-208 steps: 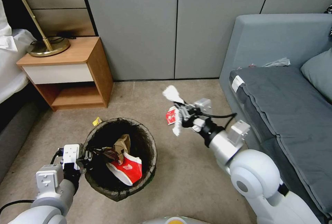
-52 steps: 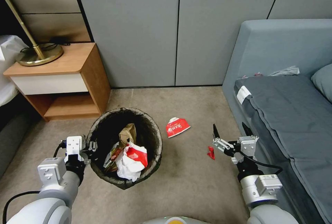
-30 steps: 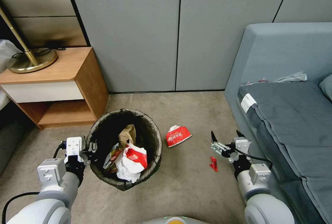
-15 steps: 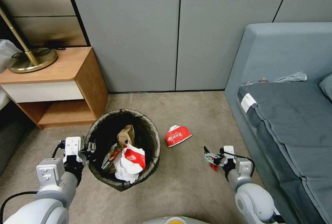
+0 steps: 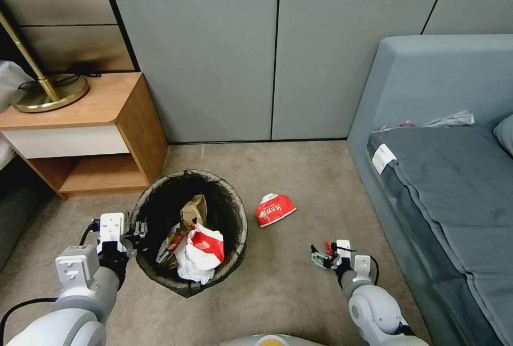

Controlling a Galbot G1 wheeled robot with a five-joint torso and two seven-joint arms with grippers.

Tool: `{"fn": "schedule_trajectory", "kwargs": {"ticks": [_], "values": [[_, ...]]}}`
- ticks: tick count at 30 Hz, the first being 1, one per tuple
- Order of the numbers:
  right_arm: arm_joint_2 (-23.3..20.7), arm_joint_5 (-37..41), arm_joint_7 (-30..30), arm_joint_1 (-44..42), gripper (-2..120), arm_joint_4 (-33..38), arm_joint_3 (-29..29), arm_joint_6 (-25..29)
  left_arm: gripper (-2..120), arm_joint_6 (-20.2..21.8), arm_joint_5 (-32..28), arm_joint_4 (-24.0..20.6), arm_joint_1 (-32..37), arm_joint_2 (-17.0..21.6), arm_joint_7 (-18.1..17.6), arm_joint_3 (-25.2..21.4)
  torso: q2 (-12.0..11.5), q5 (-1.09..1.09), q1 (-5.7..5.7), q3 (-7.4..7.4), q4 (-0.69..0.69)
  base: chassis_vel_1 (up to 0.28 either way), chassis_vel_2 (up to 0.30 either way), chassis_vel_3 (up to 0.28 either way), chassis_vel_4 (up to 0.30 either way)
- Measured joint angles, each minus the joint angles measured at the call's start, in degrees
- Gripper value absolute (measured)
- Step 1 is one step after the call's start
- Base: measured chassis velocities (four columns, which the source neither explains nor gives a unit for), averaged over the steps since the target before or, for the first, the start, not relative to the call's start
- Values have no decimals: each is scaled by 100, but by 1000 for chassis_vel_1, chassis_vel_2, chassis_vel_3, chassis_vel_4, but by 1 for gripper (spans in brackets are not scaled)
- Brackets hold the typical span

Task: Pick up the trash bin, then pick up the garbage from the floor and place it into the trash bin.

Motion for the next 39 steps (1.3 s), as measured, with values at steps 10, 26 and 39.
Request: {"fn": "schedule_trajectory", "kwargs": {"ticks": [10,26,39], "values": [[54,37,55,322,100,-578,-140,207,1,3,13,0,38,-10,-6,0,0,0,0,0,0,0,0,0,0],[46,320,329,744,100,-1219,-503,464,1,4,33,0,122,-22,-13,-1,0,0,0,0,0,0,0,0,0],[19,318,442,699,81,-1106,-494,484,1,5,45,0,139,-20,-16,10,0,0,0,0,0,0,0,0,0]]}}
